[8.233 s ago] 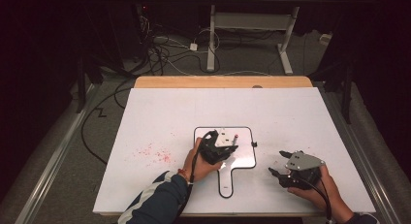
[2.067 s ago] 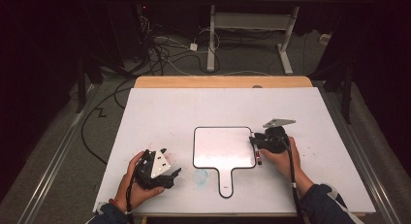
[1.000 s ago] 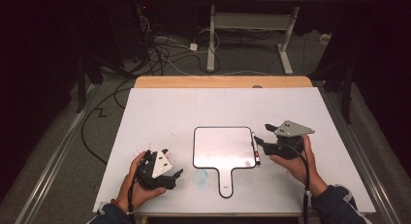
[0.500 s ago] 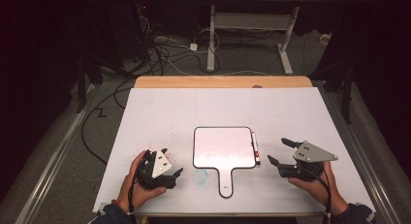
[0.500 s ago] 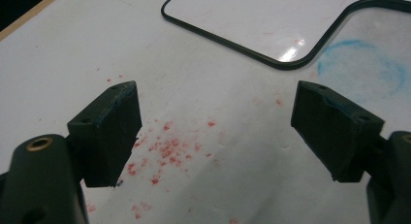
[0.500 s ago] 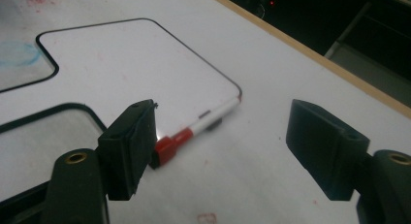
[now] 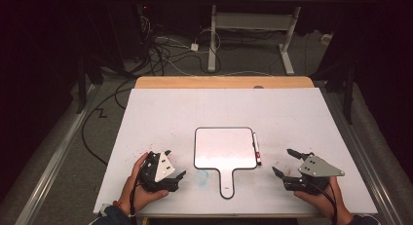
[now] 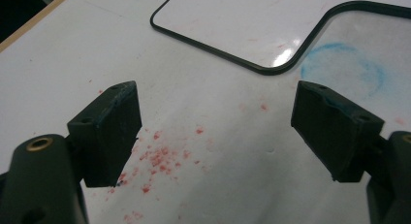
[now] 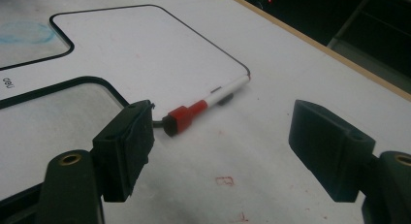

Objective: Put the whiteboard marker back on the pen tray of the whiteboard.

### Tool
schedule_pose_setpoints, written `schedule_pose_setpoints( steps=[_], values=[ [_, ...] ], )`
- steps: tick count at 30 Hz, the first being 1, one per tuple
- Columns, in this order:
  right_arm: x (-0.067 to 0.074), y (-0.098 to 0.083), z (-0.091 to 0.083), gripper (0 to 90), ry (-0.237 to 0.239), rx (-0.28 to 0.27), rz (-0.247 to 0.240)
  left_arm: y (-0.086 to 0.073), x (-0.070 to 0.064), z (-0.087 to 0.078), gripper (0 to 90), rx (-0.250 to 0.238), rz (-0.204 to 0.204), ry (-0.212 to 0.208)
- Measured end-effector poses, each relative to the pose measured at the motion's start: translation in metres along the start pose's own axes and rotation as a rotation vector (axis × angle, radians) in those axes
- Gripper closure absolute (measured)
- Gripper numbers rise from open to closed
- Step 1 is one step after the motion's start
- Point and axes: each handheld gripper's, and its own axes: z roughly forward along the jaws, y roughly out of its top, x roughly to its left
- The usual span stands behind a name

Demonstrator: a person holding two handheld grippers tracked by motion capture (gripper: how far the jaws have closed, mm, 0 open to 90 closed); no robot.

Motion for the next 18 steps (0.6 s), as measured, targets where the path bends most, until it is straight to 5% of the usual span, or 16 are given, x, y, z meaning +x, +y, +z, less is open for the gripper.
schedule_pose_setpoints(
  steps=[18],
  values=[
    [-0.012, 0.005, -0.001, 25.2, -0.036, 0.008, -0.026, 0.001, 0.004, 0.001, 17.8, 0.006, -0.026, 0.005]
  ],
)
